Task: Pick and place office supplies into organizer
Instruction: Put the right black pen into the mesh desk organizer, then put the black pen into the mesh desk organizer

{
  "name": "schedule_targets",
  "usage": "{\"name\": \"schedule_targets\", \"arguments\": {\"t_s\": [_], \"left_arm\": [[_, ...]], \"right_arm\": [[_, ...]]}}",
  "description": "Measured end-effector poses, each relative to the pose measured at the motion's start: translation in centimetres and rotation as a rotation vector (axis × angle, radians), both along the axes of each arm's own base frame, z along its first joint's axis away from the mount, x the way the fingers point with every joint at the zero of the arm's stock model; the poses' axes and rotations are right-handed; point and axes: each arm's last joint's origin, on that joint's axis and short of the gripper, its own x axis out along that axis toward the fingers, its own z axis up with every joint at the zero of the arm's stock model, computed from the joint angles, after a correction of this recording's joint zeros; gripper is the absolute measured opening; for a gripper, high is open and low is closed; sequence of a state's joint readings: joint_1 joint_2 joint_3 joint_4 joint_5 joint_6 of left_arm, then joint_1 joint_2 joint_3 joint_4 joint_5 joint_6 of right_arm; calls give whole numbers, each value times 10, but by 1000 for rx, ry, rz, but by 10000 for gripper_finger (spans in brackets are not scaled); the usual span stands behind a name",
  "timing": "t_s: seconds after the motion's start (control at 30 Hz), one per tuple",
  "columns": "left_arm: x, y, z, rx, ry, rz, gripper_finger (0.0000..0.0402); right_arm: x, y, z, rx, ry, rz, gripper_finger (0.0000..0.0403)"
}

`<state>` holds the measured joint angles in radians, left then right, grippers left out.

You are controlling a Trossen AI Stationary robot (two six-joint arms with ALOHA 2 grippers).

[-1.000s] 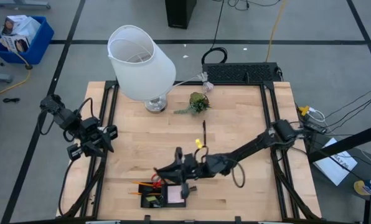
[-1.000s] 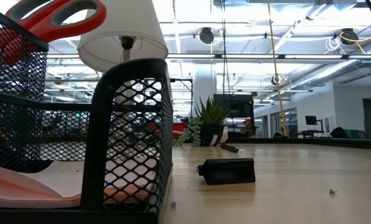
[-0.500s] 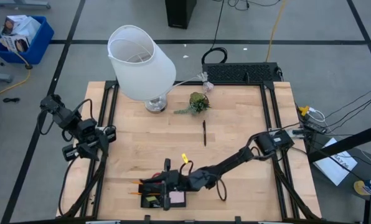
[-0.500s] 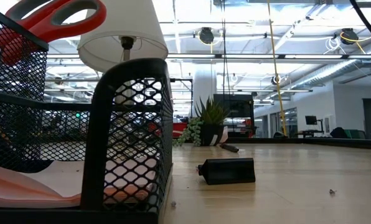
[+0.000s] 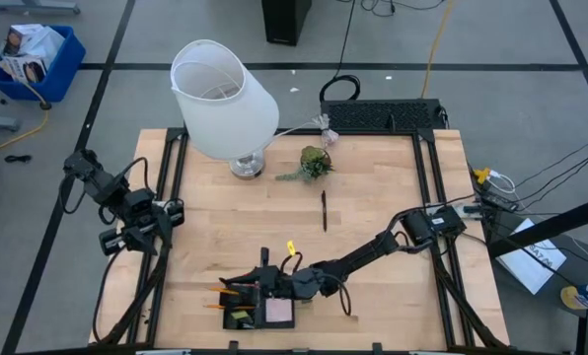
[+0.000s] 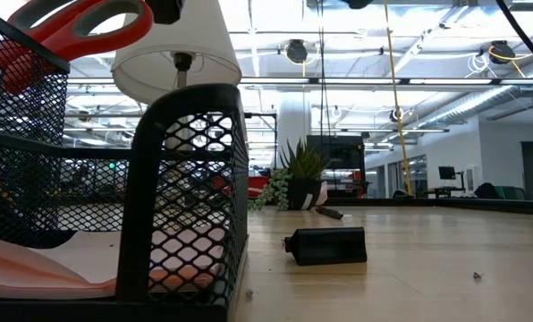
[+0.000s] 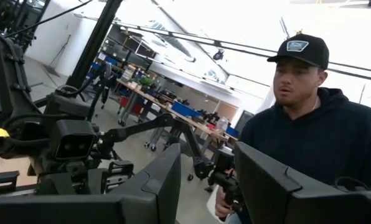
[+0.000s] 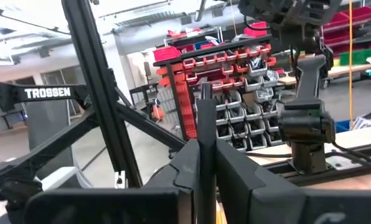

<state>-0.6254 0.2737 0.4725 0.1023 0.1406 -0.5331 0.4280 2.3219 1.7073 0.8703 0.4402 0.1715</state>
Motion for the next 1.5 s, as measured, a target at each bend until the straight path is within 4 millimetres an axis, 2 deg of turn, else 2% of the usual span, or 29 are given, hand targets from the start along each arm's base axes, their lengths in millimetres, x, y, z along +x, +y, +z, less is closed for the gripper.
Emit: {"name": "schedule_targets", "arguments": {"t_s": [0.17,0.27,0.63,0.77,0.9,1.03,1.1,1.13,1.23,1.33,1.43,1.5], "left_arm": [[0,0,0,0,0,0,152],[0,0,0,0,0,0,152],[0,0,0,6,-2,1,152],[0,0,0,18,-13,-10,152],[0,0,0,18,-22,-8,152],[0,0,1,23,-30,-6,152],[0,0,0,24,-29,-6,152],[0,0,1,23,-30,-7,152],[-1,0,0,26,-32,-14,152],[0,-1,0,30,-34,-14,152],[0,-1,0,43,-39,-10,152],[-1,-1,0,50,-52,-5,152]], "right_arm": [[5,-9,0,33,-6,84,40],[6,-12,-1,34,0,78,51],[7,-15,-4,72,45,52,131],[4,-18,13,187,-122,76,145],[-4,-34,49,336,-401,88,143],[-16,-49,64,431,-644,100,138],[-18,-54,68,446,-693,99,134],[-21,-57,78,456,-704,99,132],[-19,-65,103,470,-561,97,127],[-22,-72,127,459,-250,28,127],[-43,-84,145,481,63,-147,136],[-63,-95,156,536,172,-265,144]]}}
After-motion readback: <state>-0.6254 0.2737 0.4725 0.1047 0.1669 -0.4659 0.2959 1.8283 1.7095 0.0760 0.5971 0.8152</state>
